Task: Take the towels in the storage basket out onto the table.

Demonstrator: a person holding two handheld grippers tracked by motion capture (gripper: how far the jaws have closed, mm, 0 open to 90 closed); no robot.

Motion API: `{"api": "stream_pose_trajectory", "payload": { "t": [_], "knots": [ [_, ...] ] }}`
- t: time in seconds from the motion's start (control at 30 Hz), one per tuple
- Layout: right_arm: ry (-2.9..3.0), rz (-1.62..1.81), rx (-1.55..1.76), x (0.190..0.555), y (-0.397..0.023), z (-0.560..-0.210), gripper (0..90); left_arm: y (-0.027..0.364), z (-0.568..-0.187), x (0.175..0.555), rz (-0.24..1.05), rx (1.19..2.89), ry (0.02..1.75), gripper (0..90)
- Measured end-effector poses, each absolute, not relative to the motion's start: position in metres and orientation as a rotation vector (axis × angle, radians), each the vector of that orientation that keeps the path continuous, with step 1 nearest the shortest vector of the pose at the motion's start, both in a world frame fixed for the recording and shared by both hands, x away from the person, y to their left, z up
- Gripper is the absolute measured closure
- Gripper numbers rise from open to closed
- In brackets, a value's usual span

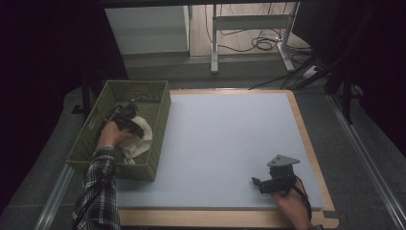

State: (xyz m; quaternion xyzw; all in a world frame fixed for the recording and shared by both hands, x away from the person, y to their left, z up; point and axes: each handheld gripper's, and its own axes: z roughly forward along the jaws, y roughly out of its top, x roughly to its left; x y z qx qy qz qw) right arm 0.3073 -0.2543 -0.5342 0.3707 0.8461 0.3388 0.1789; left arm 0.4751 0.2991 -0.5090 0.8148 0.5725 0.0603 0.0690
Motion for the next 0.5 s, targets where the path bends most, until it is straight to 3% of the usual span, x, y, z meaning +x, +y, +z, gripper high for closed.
{"api": "stream_pose_trajectory", "payload": {
  "t": [0.1,0.2,0.23,0.3,0.4,0.5],
  "knots": [
    [2.392,0.958,1.048,0.3072,-0.2543,-0.5342,2.2,0.2993,-0.5066,0.4741,0.183,2.460,1.727,23.5],
    [2.392,0.958,1.048,0.3072,-0.2543,-0.5343,2.2,0.2999,-0.5036,0.4722,0.180,2.454,1.719,42.3],
    [2.392,0.958,1.048,0.3073,-0.2543,-0.5342,2.2,0.2996,-0.5022,0.4713,0.174,2.446,1.718,42.3],
    [2.392,0.958,1.048,0.3073,-0.2543,-0.5342,2.2,0.3003,-0.5012,0.4700,0.165,2.439,1.715,56.7],
    [2.392,0.958,1.051,0.3071,-0.2542,-0.5342,2.2,0.3028,-0.5000,0.4691,0.137,2.413,1.725,70.0],
    [2.392,0.958,1.048,0.3073,-0.2543,-0.5342,2.2,0.3040,-0.4988,0.4688,0.132,2.402,1.728,74.0]
  ]
}}
